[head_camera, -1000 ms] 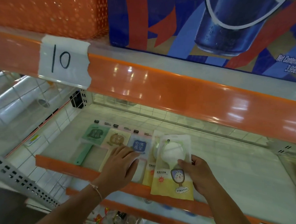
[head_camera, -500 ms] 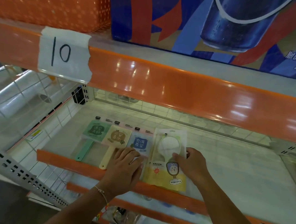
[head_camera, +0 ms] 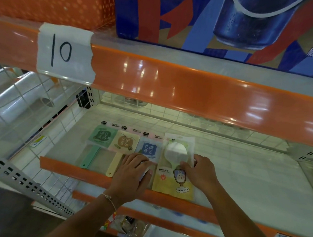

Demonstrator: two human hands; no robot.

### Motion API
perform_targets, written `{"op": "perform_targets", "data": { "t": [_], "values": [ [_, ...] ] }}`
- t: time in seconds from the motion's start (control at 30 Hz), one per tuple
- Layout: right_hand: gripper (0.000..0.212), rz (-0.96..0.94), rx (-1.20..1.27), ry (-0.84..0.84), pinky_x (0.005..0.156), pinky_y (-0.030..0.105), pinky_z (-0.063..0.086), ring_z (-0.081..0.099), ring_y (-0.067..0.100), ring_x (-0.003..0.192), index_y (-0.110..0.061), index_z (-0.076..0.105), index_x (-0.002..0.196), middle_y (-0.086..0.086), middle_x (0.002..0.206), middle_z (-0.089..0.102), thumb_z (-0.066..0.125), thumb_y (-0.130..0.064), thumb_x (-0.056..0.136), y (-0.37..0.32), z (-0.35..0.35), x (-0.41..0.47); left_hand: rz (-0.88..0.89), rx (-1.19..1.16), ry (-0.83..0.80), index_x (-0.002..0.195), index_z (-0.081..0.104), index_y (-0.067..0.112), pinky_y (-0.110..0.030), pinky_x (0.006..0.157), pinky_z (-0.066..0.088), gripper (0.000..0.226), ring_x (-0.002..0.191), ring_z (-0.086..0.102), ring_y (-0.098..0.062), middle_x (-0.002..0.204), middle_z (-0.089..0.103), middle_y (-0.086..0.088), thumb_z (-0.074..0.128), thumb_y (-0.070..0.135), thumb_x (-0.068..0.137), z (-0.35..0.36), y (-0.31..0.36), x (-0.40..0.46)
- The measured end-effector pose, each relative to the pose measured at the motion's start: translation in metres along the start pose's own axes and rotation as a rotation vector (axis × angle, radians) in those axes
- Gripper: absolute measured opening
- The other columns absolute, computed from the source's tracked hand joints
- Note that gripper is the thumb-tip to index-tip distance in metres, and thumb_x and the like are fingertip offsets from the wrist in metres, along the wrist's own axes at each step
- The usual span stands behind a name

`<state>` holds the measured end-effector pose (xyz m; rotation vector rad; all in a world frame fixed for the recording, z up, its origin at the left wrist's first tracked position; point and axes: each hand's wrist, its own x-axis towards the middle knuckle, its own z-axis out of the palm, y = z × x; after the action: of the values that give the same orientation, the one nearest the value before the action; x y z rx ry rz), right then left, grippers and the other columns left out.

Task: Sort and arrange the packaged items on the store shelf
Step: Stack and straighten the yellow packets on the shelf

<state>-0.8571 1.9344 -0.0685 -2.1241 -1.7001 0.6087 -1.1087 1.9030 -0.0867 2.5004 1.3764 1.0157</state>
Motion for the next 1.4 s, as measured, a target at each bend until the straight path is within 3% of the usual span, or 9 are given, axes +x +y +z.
{"op": "perform_targets", "data": {
  "t": [0.23, 0.37, 0.53, 0.7, 0.83, 1.03, 1.2, 1.4],
  "values": [
    [0.043, 0.029, -0.007, -0.004, 0.066, 0.036, 0.055, 0.062, 0.016, 0.071, -0.016, 0.063, 0.084, 0.004, 0.082, 0.065, 0.062, -0.058, 0.081, -0.004, -0.002, -0.005, -0.012, 0.018, -0.003, 0.104, 0.068, 0.013, -0.03, 0.094, 0.038, 0.027, 0.102, 0.054, -0.021, 0.102, 0.062, -0.001, 0.05, 0.028, 0.09, 0.0, 0.001, 0.0],
    [0.045, 0.041, 0.031, 0.027, 0.069, 0.033, 0.05, 0.062, 0.022, 0.081, -0.006, 0.063, 0.103, 0.009, 0.092, 0.065, 0.066, -0.048, 0.086, -0.007, -0.007, -0.015, -0.01, 0.018, 0.003, 0.104, 0.067, 0.013, -0.031, 0.094, 0.039, 0.026, 0.102, 0.054, -0.022, 0.102, 0.062, -0.001, 0.05, 0.028, 0.091, 0.001, 0.001, 0.001],
    [0.066, 0.068, 0.159, 0.028, 0.08, 0.026, 0.045, 0.059, 0.013, 0.092, -0.018, 0.047, 0.141, -0.002, 0.106, 0.06, 0.068, -0.048, 0.086, -0.003, -0.01, -0.025, -0.03, 0.014, -0.022, 0.104, 0.068, 0.011, -0.031, 0.095, 0.039, 0.029, 0.103, 0.054, -0.022, 0.103, 0.062, -0.002, 0.049, 0.028, 0.092, -0.001, 0.002, 0.0],
    [0.06, 0.069, 0.238, 0.039, 0.081, 0.027, 0.048, 0.061, 0.009, 0.088, -0.022, 0.051, 0.137, -0.006, 0.103, 0.062, 0.069, -0.045, 0.085, -0.002, -0.018, -0.032, -0.062, 0.008, -0.031, 0.105, 0.067, 0.014, -0.036, 0.093, 0.042, 0.026, 0.103, 0.053, -0.021, 0.104, 0.062, 0.0, 0.049, 0.028, 0.091, -0.005, 0.006, 0.004],
    [0.05, 0.055, 0.26, 0.071, 0.08, 0.026, 0.048, 0.059, -0.001, 0.083, -0.022, 0.057, 0.131, -0.008, 0.102, 0.063, 0.07, -0.039, 0.086, 0.004, -0.03, -0.034, -0.089, -0.051, 0.051, 0.1, 0.068, 0.013, -0.031, 0.089, 0.04, 0.022, 0.097, 0.054, -0.019, 0.099, 0.063, 0.001, 0.051, 0.025, 0.093, -0.001, 0.022, 0.013],
    [0.043, 0.076, 0.258, 0.121, 0.079, 0.024, 0.046, 0.057, -0.005, 0.079, -0.02, 0.061, 0.126, -0.009, 0.101, 0.062, 0.069, -0.038, 0.087, 0.039, -0.07, -0.035, -0.091, -0.11, 0.01, 0.103, 0.067, 0.011, -0.036, 0.083, 0.045, 0.029, 0.096, 0.054, -0.019, 0.1, 0.062, 0.0, 0.046, 0.028, 0.095, 0.02, 0.062, 0.049],
    [0.044, 0.149, 0.262, 0.21, 0.083, 0.026, 0.05, 0.057, -0.005, 0.077, -0.021, 0.06, 0.128, -0.008, 0.103, 0.062, 0.069, -0.036, 0.088, 0.098, -0.121, -0.046, -0.02, -0.135, 0.006, 0.106, 0.069, 0.01, -0.031, 0.087, 0.043, 0.036, 0.098, 0.056, -0.019, 0.1, 0.065, -0.001, 0.043, 0.032, 0.095, 0.051, 0.121, 0.089],
    [0.045, 0.254, 0.278, 0.318, 0.08, 0.029, 0.051, 0.061, 0.007, 0.083, -0.019, 0.059, 0.128, -0.007, 0.102, 0.062, 0.068, -0.038, 0.088, 0.187, -0.179, -0.067, 0.175, -0.177, 0.008, 0.102, 0.067, 0.007, -0.035, 0.083, 0.045, 0.025, 0.092, 0.057, -0.023, 0.094, 0.064, -0.004, 0.049, 0.022, 0.093, 0.108, 0.209, 0.134]
  ]
}}
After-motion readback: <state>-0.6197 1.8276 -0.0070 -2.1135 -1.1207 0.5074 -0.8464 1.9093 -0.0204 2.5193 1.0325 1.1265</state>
